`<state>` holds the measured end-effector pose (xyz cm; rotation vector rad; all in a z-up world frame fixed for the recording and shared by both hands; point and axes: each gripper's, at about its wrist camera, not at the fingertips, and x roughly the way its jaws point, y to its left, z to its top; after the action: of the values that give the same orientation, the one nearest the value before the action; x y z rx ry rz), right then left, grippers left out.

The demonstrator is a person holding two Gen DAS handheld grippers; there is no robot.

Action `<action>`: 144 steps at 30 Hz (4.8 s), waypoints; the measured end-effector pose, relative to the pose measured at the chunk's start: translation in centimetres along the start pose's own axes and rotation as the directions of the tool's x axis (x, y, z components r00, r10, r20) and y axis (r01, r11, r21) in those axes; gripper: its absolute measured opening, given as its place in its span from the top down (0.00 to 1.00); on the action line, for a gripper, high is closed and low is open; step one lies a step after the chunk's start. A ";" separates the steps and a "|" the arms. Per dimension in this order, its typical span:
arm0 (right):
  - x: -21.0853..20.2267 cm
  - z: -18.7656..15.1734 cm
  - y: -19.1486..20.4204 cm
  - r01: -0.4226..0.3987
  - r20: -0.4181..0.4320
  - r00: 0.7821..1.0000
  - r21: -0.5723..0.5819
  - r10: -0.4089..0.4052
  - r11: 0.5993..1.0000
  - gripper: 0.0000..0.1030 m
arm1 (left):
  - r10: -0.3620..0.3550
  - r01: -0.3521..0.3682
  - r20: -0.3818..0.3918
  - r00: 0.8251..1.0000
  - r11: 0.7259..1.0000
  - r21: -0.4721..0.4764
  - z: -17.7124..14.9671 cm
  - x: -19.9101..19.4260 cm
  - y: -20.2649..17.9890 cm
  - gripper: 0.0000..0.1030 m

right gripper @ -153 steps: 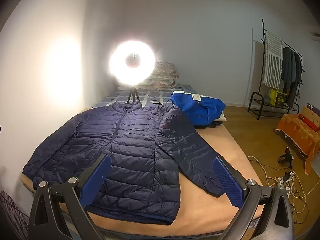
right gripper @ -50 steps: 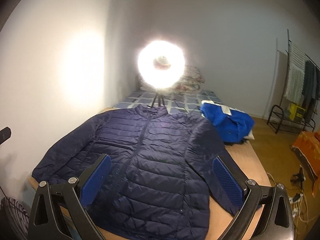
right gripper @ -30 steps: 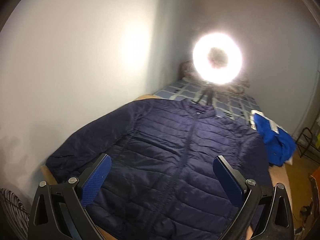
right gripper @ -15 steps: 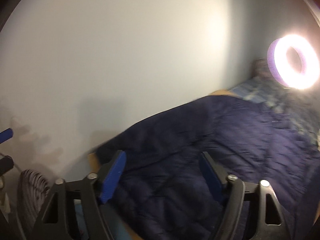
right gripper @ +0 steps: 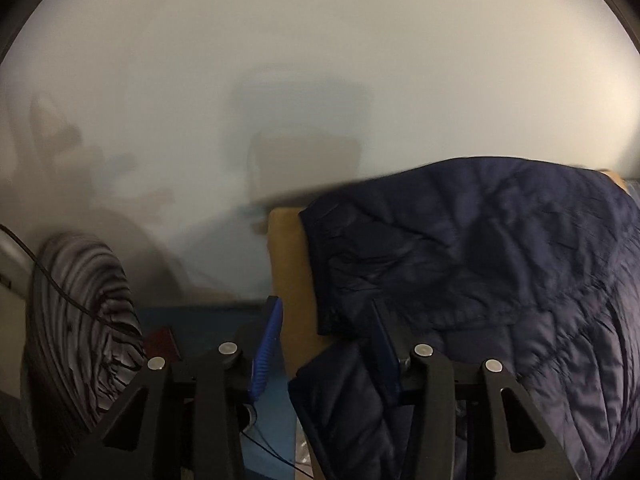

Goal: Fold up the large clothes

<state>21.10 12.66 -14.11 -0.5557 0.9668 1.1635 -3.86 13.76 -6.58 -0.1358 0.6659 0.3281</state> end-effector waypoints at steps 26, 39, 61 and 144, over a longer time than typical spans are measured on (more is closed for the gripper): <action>9.5 0.7 1.2 0.087 -0.140 0.985 -0.079 -0.098 0.993 0.74 | 0.037 -0.036 -0.036 0.999 0.999 0.027 1.1 1.4 -0.7 0.02; 7.9 1.0 0.2 0.071 -0.069 0.995 0.038 -0.068 0.997 0.94 | 0.039 -0.038 -0.017 0.999 0.998 0.054 1.1 1.5 -1.3 0.02; 1.2 -0.6 -5.2 0.071 0.086 0.992 0.270 -0.097 0.960 0.95 | 0.030 -0.031 0.013 0.999 0.992 0.125 0.9 0.1 -3.5 0.02; -12.4 -26.8 -40.1 -0.138 0.247 0.923 0.927 -0.294 0.348 0.75 | -0.230 0.204 0.034 0.973 0.917 0.343 11.5 24.7 -23.7 0.02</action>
<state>48.49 -28.28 -21.17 0.5854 1.0684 0.3924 29.14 0.34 -12.56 0.1300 0.6178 0.0011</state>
